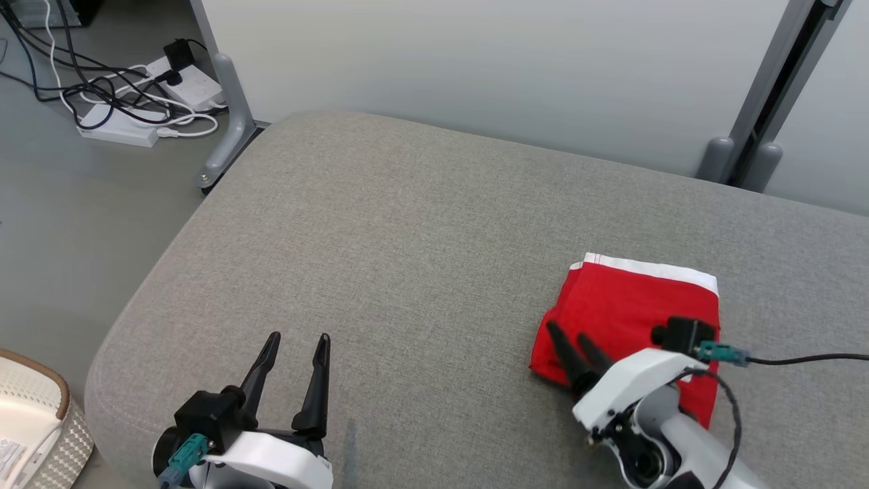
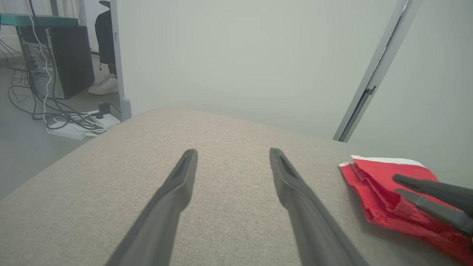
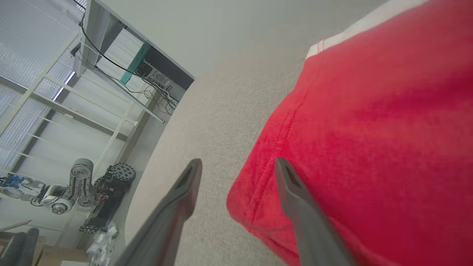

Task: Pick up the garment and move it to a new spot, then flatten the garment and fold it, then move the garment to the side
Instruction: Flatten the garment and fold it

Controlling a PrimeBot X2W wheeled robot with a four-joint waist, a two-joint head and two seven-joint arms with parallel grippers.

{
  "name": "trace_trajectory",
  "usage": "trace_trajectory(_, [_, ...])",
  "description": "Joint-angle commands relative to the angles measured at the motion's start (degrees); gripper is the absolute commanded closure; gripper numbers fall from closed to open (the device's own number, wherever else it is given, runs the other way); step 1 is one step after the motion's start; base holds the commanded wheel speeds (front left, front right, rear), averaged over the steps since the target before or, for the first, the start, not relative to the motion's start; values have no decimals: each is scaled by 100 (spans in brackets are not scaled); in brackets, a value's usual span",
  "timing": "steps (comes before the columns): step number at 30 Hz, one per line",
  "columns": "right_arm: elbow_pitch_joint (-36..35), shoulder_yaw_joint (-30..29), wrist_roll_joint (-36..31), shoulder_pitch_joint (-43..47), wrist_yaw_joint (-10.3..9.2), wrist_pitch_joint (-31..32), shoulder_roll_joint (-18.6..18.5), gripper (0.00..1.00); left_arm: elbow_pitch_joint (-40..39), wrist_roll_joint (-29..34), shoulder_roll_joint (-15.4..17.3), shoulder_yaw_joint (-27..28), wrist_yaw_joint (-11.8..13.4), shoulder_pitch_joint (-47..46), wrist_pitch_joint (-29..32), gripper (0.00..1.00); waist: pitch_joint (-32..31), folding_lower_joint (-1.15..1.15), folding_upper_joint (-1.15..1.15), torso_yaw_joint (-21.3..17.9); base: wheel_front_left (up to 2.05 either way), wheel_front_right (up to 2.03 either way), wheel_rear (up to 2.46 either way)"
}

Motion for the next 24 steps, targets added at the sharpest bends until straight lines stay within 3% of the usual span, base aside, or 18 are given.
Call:
trace_trajectory(1, [92, 133, 51, 73, -2, 124, -38, 0, -8, -49, 24, 18, 21, -14, -23, 0, -5, 0, 0, -24, 0, 0, 0])
trace_trajectory(8, [50, 423, 441, -119, -3, 13, -42, 0, -17, -12, 24, 127, 26, 16, -23, 0, -85, 0, 0, -275, 0, 0, 0])
trace_trajectory(12, [-243, 358, 338, -234, -3, -168, -108, 0, -71, 23, 24, 192, -4, 26, -23, 0, -151, 0, 0, -528, 0, 0, 0])
trace_trajectory(17, [-629, 320, -539, -211, -2, -552, -843, 0, -209, -112, 27, 374, 69, 15, -23, 0, -202, 0, 0, -915, 0, 0, 0])
trace_trajectory(24, [-1023, -564, -1921, 170, -2, -756, -1536, 0, -318, -54, 23, 759, 34, 77, -23, 0, -237, 0, 0, -1408, 0, 0, 0])
